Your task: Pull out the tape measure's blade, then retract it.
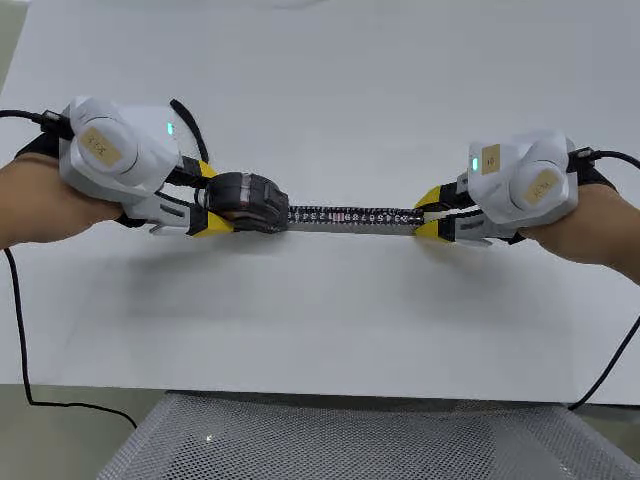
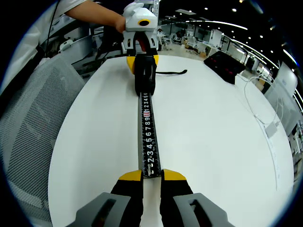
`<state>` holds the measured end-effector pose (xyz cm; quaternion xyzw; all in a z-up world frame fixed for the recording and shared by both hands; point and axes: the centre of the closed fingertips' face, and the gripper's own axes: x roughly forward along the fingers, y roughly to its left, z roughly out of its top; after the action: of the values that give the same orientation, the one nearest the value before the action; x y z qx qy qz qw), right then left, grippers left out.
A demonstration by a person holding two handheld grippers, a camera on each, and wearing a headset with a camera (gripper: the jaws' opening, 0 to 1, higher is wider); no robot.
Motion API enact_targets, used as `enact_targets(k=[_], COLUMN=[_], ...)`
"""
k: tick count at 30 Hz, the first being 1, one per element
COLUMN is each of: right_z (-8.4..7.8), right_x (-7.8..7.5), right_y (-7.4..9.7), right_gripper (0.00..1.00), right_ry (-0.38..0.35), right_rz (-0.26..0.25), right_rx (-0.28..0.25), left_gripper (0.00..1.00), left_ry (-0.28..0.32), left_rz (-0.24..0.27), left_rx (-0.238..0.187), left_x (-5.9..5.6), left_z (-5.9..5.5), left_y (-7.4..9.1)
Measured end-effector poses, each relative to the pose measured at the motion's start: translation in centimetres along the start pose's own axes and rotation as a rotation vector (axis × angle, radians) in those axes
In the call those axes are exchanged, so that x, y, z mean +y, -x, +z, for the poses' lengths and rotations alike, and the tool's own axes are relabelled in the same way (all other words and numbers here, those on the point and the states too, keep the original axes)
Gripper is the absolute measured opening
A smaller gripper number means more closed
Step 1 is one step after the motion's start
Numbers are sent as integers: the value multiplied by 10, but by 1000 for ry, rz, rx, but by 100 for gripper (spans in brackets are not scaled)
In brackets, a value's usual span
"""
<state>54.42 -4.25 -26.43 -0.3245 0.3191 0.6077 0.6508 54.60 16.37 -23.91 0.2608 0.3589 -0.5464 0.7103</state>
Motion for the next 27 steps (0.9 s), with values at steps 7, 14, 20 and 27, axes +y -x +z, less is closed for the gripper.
enact_targets(k=[7, 14, 20, 27], right_z=[-6, -10, -14, -17], right_x=[-1, -1, -3, -4], right_y=[3, 6, 9, 12], right_gripper=[8, 8, 8, 8], right_ry=[-4, -8, -5, -1], right_rz=[-2, -5, -12, -16], right_rx=[9, 16, 25, 38], left_gripper=[25, 25, 26, 26], left_ry=[2, 4, 4, 5], left_rz=[1, 0, 1, 0], left_rx=[-2, -1, -1, -3], left_x=[0, 1, 0, 0], left_z=[0, 0, 0, 0], left_y=[0, 0, 0, 0])
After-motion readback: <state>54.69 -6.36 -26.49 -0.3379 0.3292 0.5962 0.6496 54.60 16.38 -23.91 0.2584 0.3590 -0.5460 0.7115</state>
